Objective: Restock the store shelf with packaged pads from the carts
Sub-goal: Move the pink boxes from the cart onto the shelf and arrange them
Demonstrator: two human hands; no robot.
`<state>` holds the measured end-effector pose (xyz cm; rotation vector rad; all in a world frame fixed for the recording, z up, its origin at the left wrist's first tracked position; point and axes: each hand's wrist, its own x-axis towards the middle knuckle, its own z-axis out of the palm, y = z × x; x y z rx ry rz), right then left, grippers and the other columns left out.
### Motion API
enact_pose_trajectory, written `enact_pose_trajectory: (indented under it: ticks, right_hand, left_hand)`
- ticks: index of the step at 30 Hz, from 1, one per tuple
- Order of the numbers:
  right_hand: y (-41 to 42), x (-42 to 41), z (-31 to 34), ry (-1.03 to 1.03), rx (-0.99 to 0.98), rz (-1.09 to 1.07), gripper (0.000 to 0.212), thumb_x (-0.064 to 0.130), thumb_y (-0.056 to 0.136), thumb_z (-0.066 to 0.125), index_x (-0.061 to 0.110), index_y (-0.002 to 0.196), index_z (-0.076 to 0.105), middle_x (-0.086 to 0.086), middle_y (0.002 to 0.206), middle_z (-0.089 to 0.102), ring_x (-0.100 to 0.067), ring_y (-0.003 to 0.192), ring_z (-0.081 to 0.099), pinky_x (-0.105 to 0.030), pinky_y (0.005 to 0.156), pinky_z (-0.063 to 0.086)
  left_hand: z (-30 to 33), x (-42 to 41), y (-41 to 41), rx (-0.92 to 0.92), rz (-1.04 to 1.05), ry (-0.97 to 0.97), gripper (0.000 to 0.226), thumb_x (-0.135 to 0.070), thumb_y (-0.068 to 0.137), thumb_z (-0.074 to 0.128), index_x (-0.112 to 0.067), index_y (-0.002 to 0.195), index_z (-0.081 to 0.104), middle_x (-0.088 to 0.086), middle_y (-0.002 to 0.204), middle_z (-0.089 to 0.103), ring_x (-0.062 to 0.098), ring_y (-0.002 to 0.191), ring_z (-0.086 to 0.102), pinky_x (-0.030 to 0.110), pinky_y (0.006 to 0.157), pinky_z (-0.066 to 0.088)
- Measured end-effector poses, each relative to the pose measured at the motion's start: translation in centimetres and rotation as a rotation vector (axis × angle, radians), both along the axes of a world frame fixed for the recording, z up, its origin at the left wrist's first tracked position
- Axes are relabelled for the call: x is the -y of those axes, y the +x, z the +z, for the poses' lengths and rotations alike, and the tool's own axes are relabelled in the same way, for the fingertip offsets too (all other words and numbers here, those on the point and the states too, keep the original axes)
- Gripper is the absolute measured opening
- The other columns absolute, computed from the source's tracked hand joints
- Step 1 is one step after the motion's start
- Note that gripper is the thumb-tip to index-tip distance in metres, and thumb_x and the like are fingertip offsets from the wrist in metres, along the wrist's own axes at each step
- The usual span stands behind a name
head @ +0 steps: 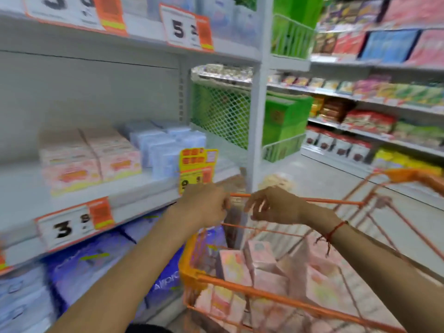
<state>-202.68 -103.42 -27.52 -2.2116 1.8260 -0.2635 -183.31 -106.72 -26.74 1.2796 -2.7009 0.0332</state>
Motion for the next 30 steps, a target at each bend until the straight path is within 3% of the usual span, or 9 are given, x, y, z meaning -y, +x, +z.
enact_pose_trajectory:
  ticks: [3,5,10,12,15,18,21,25,30]
  right_hand:
    - [-3.9,-2.6,-2.0,0.112,-0.113,-0.146,0.025,0.013,0.081,0.068,0.016,0.105,0.07,-0.003,0.097,0.073,-0.003,0.071,0.058,-0.01,0.07,0.042]
    - [-5.3,-3.3,-3.4,0.255,-0.191,-0.258,0.032,0.02,0.084,0.067,0.019,0.116,0.064,-0.005,0.117,0.065,-0.015,0.098,0.061,-0.022,0.086,0.045]
    - [-6.7,-3.6,-6.6,0.531,-0.364,-0.394,0.066,0.035,0.087,0.064,0.023,0.144,0.034,-0.006,0.149,0.033,-0.029,0.138,0.029,-0.046,0.111,0.033]
    - [-7.3,-3.6,-7.1,0.499,-0.356,-0.446,0.072,0.034,0.084,0.067,0.021,0.145,0.031,-0.007,0.15,0.028,-0.03,0.14,0.022,-0.05,0.112,0.03]
    - [-8.1,-3.5,-6.8,0.459,-0.313,-0.538,0.078,0.031,0.078,0.075,0.012,0.141,0.033,-0.009,0.145,0.033,-0.034,0.134,0.032,-0.048,0.108,0.036]
    - [-8.4,-3.2,-6.5,0.454,-0.208,-0.617,0.076,0.021,0.078,0.074,0.009,0.139,0.032,-0.013,0.143,0.033,-0.034,0.126,0.044,-0.045,0.103,0.043]
    - [-9.1,-3.0,-6.4,0.418,-0.145,-0.699,0.072,0.008,0.08,0.07,0.002,0.139,0.03,-0.017,0.144,0.03,-0.033,0.132,0.039,-0.041,0.105,0.043]
    - [-10.1,-3.0,-7.5,0.586,-0.122,-0.678,0.086,0.016,0.071,0.077,0.011,0.143,0.028,-0.011,0.142,0.042,-0.031,0.13,0.042,-0.041,0.104,0.043]
    - [-10.7,-3.3,-7.3,0.478,-0.158,-0.718,0.071,0.023,0.073,0.074,0.013,0.135,0.04,-0.01,0.137,0.042,-0.03,0.134,0.031,-0.042,0.107,0.038]
  left_hand:
    - [-2.0,-0.4,-4.9,0.13,-0.094,0.04,0.027,-0.02,0.087,0.052,-0.019,0.109,0.068,0.004,0.116,0.066,0.025,0.111,0.061,0.032,0.086,0.049]
    - [-3.5,-0.4,-7.7,0.285,-0.123,0.121,0.027,-0.016,0.09,0.05,-0.01,0.111,0.066,0.011,0.117,0.066,0.029,0.11,0.061,0.035,0.087,0.048]
    - [-8.2,-0.5,-12.2,0.498,-0.136,0.283,0.037,-0.021,0.093,0.052,-0.006,0.127,0.053,0.014,0.131,0.056,0.029,0.119,0.055,0.039,0.093,0.047]
    - [-10.1,-0.4,-12.9,0.536,-0.176,0.276,0.048,-0.026,0.093,0.054,-0.006,0.134,0.042,0.015,0.135,0.051,0.03,0.12,0.052,0.04,0.092,0.046]
    - [-11.2,0.3,-13.0,0.572,-0.195,0.227,0.077,-0.038,0.088,0.062,-0.004,0.145,0.024,0.017,0.143,0.038,0.034,0.128,0.042,0.042,0.096,0.042]
    - [-11.7,0.9,-12.5,0.628,-0.183,0.185,0.088,-0.044,0.081,0.069,-0.004,0.145,0.024,0.016,0.146,0.031,0.033,0.133,0.035,0.044,0.104,0.039]
    - [-11.9,1.5,-12.2,0.569,-0.145,0.237,0.091,-0.044,0.072,0.077,-0.006,0.142,0.031,0.016,0.141,0.037,0.032,0.127,0.044,0.041,0.099,0.044]
    - [-11.2,2.8,-11.0,0.32,-0.072,0.419,0.084,-0.045,0.065,0.08,-0.019,0.135,0.041,0.005,0.128,0.052,0.025,0.102,0.06,0.033,0.077,0.05]
    - [-9.2,3.2,-9.1,0.166,-0.073,0.345,0.069,-0.049,0.068,0.074,-0.024,0.128,0.05,0.001,0.121,0.059,0.023,0.107,0.057,0.03,0.078,0.046]
